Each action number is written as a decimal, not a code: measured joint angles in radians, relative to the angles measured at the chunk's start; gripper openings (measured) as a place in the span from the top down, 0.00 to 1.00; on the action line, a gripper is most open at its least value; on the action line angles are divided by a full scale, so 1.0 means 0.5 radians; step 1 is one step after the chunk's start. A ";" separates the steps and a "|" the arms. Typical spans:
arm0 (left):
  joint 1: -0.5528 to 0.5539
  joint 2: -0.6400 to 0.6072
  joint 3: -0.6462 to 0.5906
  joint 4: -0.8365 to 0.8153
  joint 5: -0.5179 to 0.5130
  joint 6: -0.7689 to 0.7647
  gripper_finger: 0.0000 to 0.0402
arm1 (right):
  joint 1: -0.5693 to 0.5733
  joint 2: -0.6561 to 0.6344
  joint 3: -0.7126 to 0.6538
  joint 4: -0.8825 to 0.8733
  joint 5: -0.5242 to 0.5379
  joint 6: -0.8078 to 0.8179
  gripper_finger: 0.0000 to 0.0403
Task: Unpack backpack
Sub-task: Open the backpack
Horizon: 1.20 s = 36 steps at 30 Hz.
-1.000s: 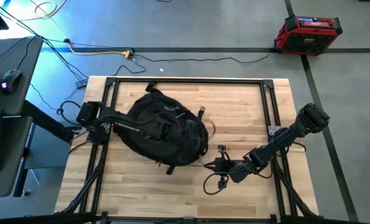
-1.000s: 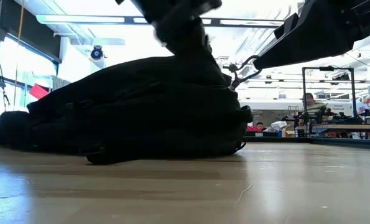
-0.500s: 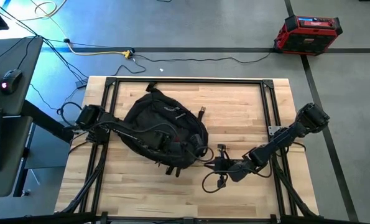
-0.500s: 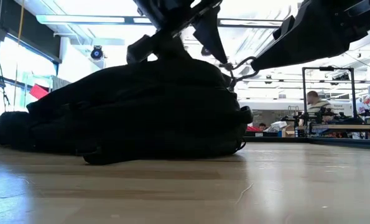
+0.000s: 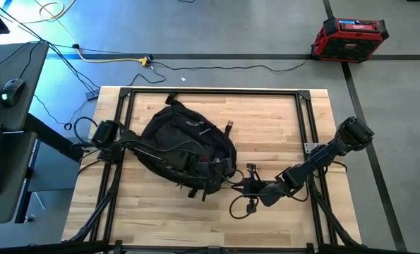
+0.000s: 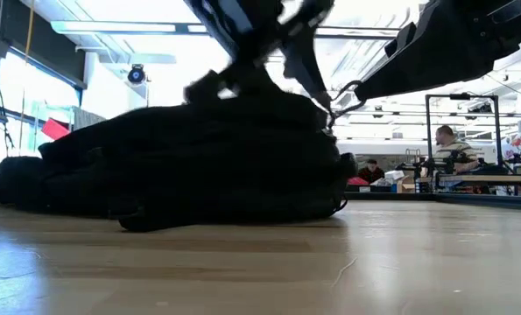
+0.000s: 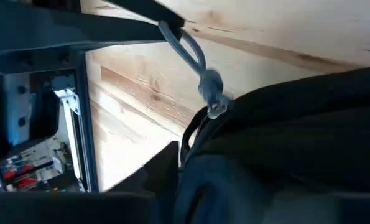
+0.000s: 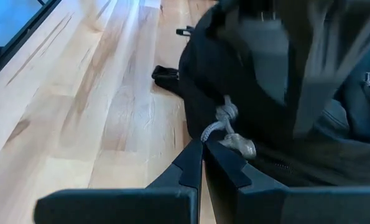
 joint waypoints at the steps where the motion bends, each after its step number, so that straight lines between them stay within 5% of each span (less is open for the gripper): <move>1: 0.011 0.030 0.000 0.047 -0.002 0.016 0.81 | 0.000 0.000 -0.001 -0.001 0.000 0.001 1.00; 6: 0.059 0.142 0.000 0.236 -0.142 0.063 0.98 | -0.001 0.000 -0.001 -0.007 0.000 0.005 1.00; 22: 0.343 0.129 -0.001 0.353 -0.349 -0.522 1.00 | -0.046 0.037 -0.002 0.167 -0.095 -0.020 1.00; 30: 0.453 0.129 -0.002 0.649 -0.538 -0.920 1.00 | -0.127 0.248 0.002 0.792 -0.507 -0.196 1.00; 36: 0.404 0.067 -0.004 0.437 -0.754 -1.109 1.00 | -0.094 0.262 0.086 0.627 -0.438 -0.272 1.00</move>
